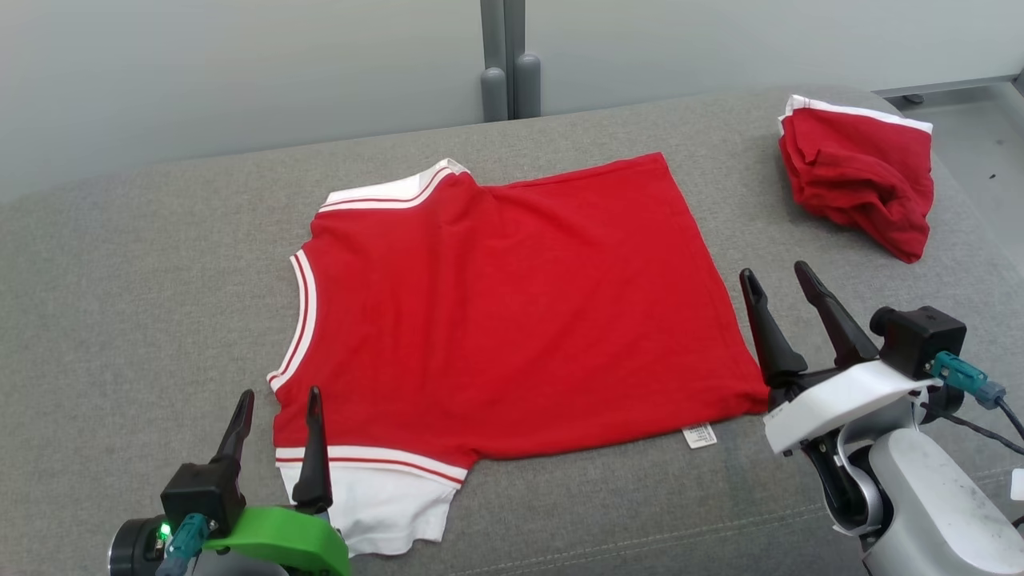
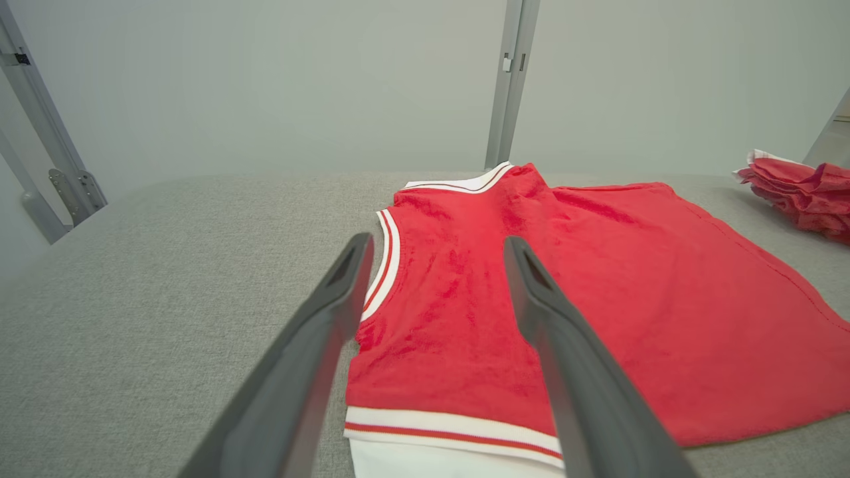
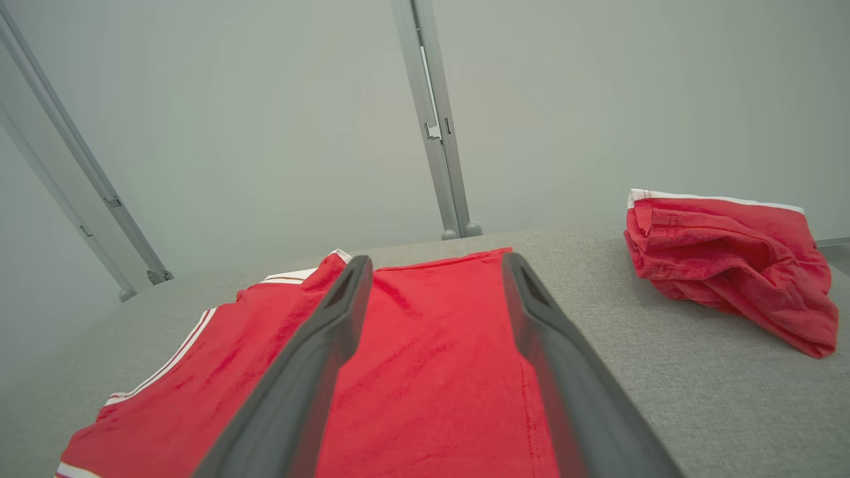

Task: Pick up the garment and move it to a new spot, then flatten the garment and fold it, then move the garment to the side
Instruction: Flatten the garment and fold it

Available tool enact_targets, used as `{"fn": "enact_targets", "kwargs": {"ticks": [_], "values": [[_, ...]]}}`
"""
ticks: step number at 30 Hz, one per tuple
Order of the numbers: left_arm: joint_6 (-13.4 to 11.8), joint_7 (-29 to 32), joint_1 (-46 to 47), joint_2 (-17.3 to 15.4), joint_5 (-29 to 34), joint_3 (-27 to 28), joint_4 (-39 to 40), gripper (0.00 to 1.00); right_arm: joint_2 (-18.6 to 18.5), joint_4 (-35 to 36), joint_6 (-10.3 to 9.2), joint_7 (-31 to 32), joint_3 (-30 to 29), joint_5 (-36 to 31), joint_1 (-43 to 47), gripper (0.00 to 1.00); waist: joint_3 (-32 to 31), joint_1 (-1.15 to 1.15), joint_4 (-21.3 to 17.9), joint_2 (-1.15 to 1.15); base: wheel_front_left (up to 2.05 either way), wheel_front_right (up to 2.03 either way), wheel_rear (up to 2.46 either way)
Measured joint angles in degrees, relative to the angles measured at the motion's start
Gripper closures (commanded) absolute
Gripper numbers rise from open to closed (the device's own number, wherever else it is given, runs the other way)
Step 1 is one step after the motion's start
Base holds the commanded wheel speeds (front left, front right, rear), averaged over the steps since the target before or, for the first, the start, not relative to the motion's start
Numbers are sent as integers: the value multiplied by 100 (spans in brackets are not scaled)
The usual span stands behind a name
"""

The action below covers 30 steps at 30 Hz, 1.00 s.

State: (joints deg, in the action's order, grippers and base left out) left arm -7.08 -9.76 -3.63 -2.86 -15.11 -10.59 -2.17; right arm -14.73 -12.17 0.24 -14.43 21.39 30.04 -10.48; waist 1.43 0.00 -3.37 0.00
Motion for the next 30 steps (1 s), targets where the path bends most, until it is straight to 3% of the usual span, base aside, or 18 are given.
{"fn": "enact_targets", "kwargs": {"ticks": [15, 30], "values": [[0, -257, -147, 9, -1, 140, -302, 0, 45, 211, -236, 0, -62, -327, 342, 0, -156, 0, -72, 0, 0, 0, 0], [0, -268, -394, 10, -269, 69, -555, 0, 109, 216, -236, 0, -153, -321, 597, 0, -226, 0, -12, 0, 0, 0, 0]]}}
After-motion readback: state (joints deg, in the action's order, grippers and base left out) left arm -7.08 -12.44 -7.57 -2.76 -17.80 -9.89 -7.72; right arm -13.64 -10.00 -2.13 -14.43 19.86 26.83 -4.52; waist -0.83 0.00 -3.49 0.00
